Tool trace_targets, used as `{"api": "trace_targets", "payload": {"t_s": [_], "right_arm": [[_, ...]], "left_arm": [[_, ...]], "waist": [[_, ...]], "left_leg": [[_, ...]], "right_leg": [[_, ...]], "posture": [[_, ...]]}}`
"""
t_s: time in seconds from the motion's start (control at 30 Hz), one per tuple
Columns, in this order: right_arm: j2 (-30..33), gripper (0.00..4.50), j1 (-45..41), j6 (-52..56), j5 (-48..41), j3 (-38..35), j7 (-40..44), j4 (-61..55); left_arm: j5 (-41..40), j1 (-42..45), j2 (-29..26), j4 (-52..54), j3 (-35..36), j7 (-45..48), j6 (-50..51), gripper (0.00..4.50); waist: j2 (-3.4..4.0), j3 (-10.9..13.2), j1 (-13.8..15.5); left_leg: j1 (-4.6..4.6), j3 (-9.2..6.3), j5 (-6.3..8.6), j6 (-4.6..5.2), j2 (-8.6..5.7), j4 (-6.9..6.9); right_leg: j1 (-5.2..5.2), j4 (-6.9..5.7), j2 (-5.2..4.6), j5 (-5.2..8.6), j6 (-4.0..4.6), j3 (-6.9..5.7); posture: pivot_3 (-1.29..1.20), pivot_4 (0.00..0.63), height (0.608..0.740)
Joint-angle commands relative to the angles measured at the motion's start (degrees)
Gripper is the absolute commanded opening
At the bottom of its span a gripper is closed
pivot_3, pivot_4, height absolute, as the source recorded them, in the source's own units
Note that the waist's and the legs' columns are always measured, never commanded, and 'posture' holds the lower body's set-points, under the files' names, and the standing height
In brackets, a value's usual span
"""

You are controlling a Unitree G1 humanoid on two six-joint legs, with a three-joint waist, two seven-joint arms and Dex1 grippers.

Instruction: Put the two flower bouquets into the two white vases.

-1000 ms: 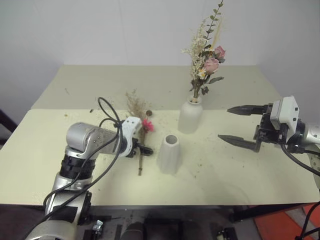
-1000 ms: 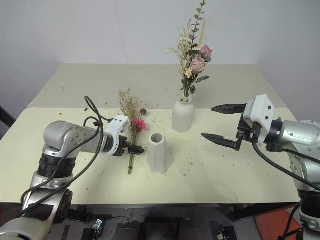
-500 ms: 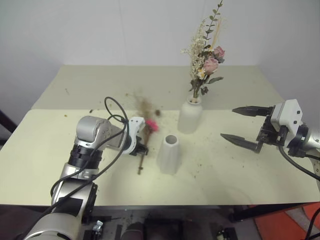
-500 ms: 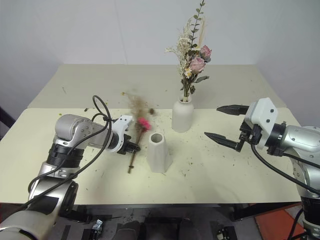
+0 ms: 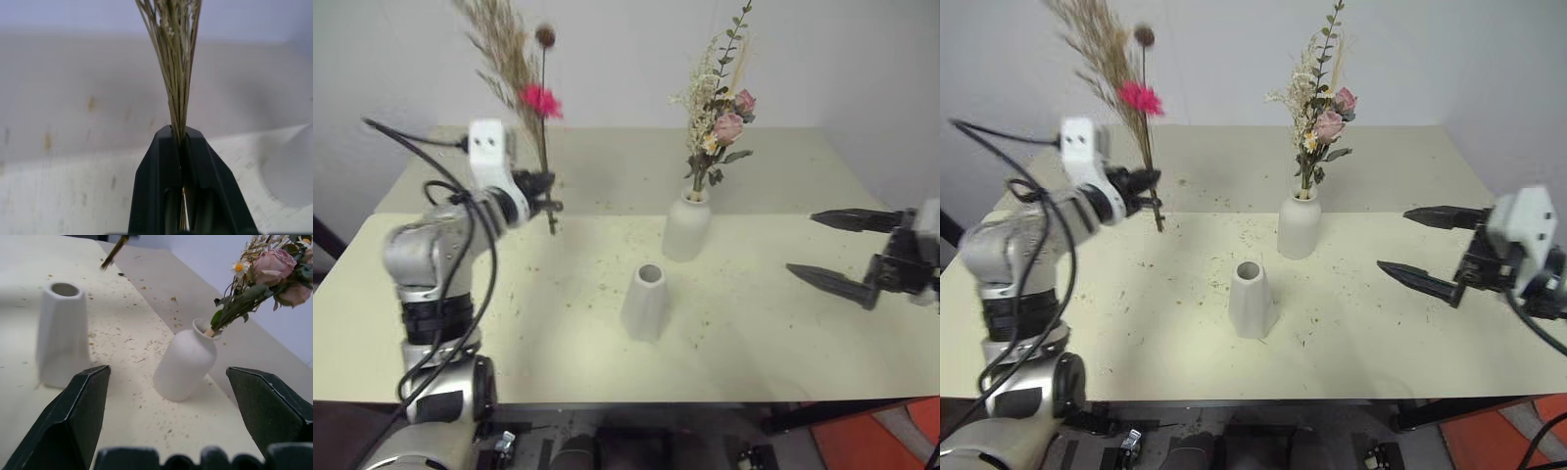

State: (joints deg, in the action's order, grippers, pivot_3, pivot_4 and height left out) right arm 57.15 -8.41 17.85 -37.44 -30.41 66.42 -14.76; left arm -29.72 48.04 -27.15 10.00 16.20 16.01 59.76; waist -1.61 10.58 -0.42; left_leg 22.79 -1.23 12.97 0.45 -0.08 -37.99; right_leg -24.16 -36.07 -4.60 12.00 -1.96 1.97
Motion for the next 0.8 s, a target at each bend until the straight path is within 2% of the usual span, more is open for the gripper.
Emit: {"api": "trace_targets", "payload": {"t_s": [0.03,0.23,0.37,0.57,0.8], "right_arm": [[2.16,4.5,2.55,2.88,-4.34,-7.25,3.47,-1.28],[2.32,4.5,10.38,4.28,-6.4,-14.02,9.83,-3.19],[1.09,4.5,14.19,2.95,-5.15,-14.53,10.67,-5.64],[-1.37,4.5,16.34,0.79,-1.78,-13.79,7.11,-7.91],[-2.92,4.5,18.08,-0.04,-0.91,-13.47,5.35,-10.41]], "left_arm": [[-5.89,1.31,-0.07,3.05,3.09,7.09,-5.78,0.11],[-17.56,0.87,1.23,-3.28,9.69,28.07,-20.34,0.11],[-26.85,2.84,1.69,-12.99,11.46,39.93,-19.26,0.11],[-28.42,5.93,1.71,-24.12,7.33,53.18,-19.31,0.11],[-21.76,9.52,4.33,-32.39,-1.94,62.5,-21.96,0.11]], "waist": [[0.0,0.0,0.21],[0.02,-0.03,0.21],[0.0,-0.03,-0.26],[-0.04,-0.04,-0.36],[-0.05,-0.04,-0.26]], "left_leg": [[-0.06,0.03,0.0,0.0,0.0,-0.01],[-0.16,0.1,0.0,0.01,0.05,-0.07],[-0.29,0.19,0.0,0.01,0.07,-0.1],[-0.37,0.2,0.0,0.01,0.09,-0.18],[-0.36,0.19,0.01,0.02,0.07,-0.2]], "right_leg": [[0.06,0.0,0.0,0.0,-0.01,0.02],[0.18,0.0,0.09,0.0,-0.03,0.03],[0.25,-0.03,0.12,0.02,-0.06,0.1],[0.39,-0.02,0.15,0.13,-0.26,0.11],[0.48,0.06,0.14,0.1,-0.25,0.1]], "posture": [[0.0,0.15,0.74],[0.0,0.15,0.74],[0.0,0.15,0.74],[0.0,0.15,0.74],[0.0,0.15,0.74]]}}
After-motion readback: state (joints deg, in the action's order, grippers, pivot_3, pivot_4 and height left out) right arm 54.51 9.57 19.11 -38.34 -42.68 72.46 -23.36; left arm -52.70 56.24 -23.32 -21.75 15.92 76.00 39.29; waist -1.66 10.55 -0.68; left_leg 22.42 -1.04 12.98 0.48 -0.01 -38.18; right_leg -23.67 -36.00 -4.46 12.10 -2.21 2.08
